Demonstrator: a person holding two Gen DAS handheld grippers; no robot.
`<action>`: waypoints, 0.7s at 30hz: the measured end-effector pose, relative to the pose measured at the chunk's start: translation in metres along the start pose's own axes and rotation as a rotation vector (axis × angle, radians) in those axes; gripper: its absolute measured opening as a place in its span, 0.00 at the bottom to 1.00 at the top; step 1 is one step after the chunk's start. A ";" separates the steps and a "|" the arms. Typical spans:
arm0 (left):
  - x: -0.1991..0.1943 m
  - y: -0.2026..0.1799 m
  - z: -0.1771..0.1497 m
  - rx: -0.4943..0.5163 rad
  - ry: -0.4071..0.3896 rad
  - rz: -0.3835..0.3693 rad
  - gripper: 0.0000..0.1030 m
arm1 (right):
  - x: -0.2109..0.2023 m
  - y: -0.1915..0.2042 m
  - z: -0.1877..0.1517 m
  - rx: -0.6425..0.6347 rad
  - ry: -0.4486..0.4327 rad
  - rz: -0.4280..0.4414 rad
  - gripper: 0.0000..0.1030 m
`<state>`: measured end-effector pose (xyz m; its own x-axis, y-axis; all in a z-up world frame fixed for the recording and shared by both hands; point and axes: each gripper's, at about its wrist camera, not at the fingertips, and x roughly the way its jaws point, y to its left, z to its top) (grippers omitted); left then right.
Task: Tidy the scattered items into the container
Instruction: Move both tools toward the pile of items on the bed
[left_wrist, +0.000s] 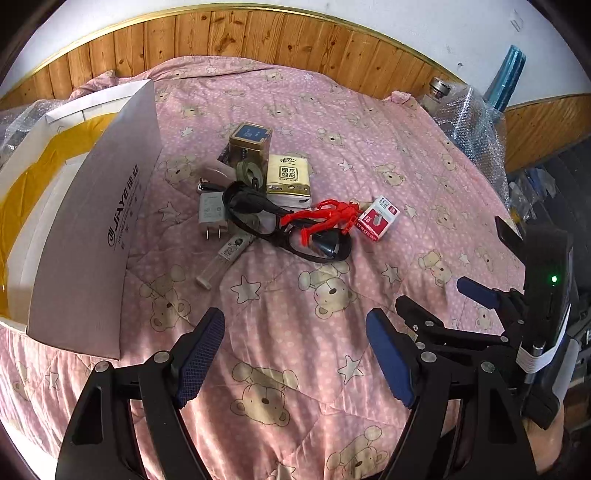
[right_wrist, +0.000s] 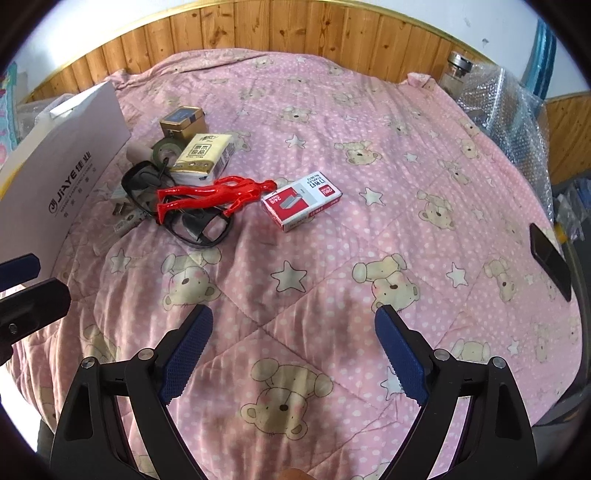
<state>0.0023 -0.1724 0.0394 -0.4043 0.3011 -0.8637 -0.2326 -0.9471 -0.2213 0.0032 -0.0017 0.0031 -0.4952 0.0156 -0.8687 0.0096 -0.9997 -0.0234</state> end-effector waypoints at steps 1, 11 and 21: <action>-0.001 0.000 0.000 0.002 -0.007 0.000 0.77 | -0.003 0.001 -0.001 -0.007 -0.007 -0.003 0.88; -0.023 -0.005 -0.016 0.014 -0.092 0.019 0.77 | -0.030 0.012 -0.010 -0.078 -0.076 -0.026 0.88; -0.034 -0.011 -0.032 0.023 -0.105 0.028 0.55 | -0.043 0.013 -0.023 -0.065 -0.098 0.066 0.74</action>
<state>0.0468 -0.1763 0.0569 -0.5012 0.2852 -0.8170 -0.2395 -0.9530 -0.1858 0.0444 -0.0146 0.0287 -0.5742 -0.0556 -0.8168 0.1001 -0.9950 -0.0026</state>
